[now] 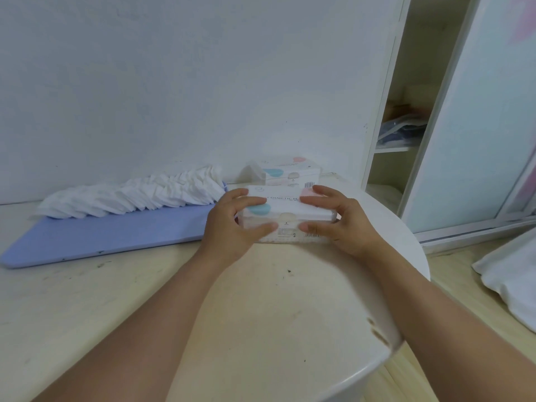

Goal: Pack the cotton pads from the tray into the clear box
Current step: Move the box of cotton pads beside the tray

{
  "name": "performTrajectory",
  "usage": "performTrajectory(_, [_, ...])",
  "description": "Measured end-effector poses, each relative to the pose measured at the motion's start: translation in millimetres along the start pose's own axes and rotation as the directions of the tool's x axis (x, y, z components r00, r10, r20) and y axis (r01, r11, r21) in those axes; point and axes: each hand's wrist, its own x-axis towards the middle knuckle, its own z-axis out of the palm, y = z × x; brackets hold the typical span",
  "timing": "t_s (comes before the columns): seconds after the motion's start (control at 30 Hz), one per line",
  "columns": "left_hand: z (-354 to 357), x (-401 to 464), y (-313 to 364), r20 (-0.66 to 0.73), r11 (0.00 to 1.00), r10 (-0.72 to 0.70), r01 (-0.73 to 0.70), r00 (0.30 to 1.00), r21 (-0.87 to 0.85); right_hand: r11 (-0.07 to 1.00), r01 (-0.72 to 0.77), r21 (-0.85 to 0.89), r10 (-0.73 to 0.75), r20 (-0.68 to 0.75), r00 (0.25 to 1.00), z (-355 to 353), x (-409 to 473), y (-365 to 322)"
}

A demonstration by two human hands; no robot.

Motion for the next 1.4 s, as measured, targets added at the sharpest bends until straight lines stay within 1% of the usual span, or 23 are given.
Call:
performTrajectory(0.03, [1.0, 0.3, -2.2, 0.031, 0.998, 0.028, -0.030, 0.999, 0.048, 0.999, 0.006, -0.036, -0.007, -0.012, 1.000, 0.5, 1.0, 1.1])
performTrajectory(0.07, [2.2, 0.4, -3.5, 0.038, 0.997, 0.047, -0.049, 0.998, 0.061, 0.997, 0.011, -0.071, -0.013, -0.027, 1.000, 1.3, 1.5, 2.2])
performTrajectory(0.23, [4.3, 5.7, -10.2, 0.001, 0.994, 0.071, -0.071, 0.997, 0.087, 0.991, -0.005, -0.135, -0.001, -0.039, 0.999, 6.4, 4.9, 2.0])
performTrajectory(0.4, [6.7, 13.5, -11.2, -0.042, 0.977, 0.053, -0.043, 0.998, 0.208, 0.976, -0.021, -0.217, 0.026, 0.019, 0.999, 11.2, 16.5, 0.8])
performTrajectory(0.47, [8.1, 15.2, -12.2, -0.077, 0.967, 0.072, -0.050, 0.994, 0.249, 0.982, -0.029, -0.188, 0.035, 0.028, 0.999, 8.6, 27.2, -3.3])
performTrajectory(0.5, [9.8, 15.9, -12.3, -0.088, 0.963, 0.080, -0.055, 0.993, 0.265, 0.983, -0.029, -0.182, 0.028, -0.007, 1.000, 5.5, 35.8, -5.9])
performTrajectory(0.57, [12.9, 17.5, -12.8, -0.108, 0.955, 0.085, -0.050, 0.990, 0.292, 0.968, -0.017, -0.248, -0.006, -0.092, 0.996, 0.6, 60.0, -12.0])
performTrajectory(0.6, [14.0, 18.3, -13.2, -0.115, 0.952, 0.088, -0.049, 0.989, 0.302, 0.957, -0.018, -0.289, -0.010, -0.092, 0.996, -0.4, 73.6, -16.1])
performTrajectory(0.63, [15.0, 18.9, -13.7, -0.118, 0.948, 0.096, -0.055, 0.988, 0.313, 0.946, -0.017, -0.324, 0.001, -0.049, 0.999, -0.2, 87.8, -19.5])
performTrajectory(0.7, [15.2, 20.9, -17.4, -0.119, 0.941, 0.111, -0.066, 0.987, 0.332, 0.939, -0.026, -0.342, 0.069, 0.112, 0.991, 5.5, 118.1, -26.0])
performTrajectory(0.77, [15.0, 22.5, -19.5, -0.129, 0.944, 0.110, -0.063, 0.986, 0.323, 0.940, -0.044, -0.339, 0.138, 0.260, 0.956, 17.0, 142.7, -34.3])
performTrajectory(0.8, [15.1, 22.0, -19.3, -0.134, 0.948, 0.107, -0.061, 0.985, 0.314, 0.931, -0.038, -0.363, 0.159, 0.310, 0.937, 23.3, 152.1, -36.8])
performTrajectory(0.87, [15.4, 23.2, -19.0, -0.142, 0.951, 0.107, -0.059, 0.984, 0.305, 0.871, 0.018, -0.490, 0.206, 0.399, 0.894, 38.1, 168.8, -36.9])
performTrajectory(0.93, [15.0, 23.7, -17.9, -0.149, 0.948, 0.118, -0.066, 0.982, 0.312, 0.760, 0.089, -0.644, 0.295, 0.463, 0.836, 51.1, 178.1, -31.9])
performTrajectory(1.0, [14.5, 23.3, -17.7, -0.155, 0.945, 0.117, -0.062, 0.981, 0.322, 0.687, 0.071, -0.723, 0.367, 0.430, 0.825, 52.4, 183.5, -24.4])
performTrajectory(1.07, [14.8, 23.1, -17.5, -0.156, 0.942, 0.115, -0.058, 0.981, 0.332, 0.629, 0.027, -0.777, 0.393, 0.347, 0.852, 37.9, 184.3, -14.6])
performTrajectory(1.1, [15.8, 22.3, -17.5, -0.156, 0.940, 0.113, -0.055, 0.981, 0.336, 0.618, 0.009, -0.786, 0.400, 0.324, 0.857, 27.3, 182.5, -8.7])
performTrajectory(1.23, [19.9, 21.3, -15.0, -0.180, 0.930, 0.094, -0.022, 0.979, 0.367, 0.604, -0.025, -0.797, 0.393, 0.271, 0.879, -16.5, 167.0, 8.5])
performTrajectory(1.3, [24.1, 21.4, -11.5, -0.195, 0.908, 0.092, -0.002, 0.977, 0.418, 0.606, -0.068, -0.793, 0.410, 0.238, 0.880, -31.4, 152.6, 10.4])
performTrajectory(1.4, [30.2, 25.2, -7.3, -0.189, 0.853, 0.104, 0.010, 0.976, 0.522, 0.608, -0.095, -0.788, 0.414, 0.212, 0.885, -43.1, 128.9, 7.1])
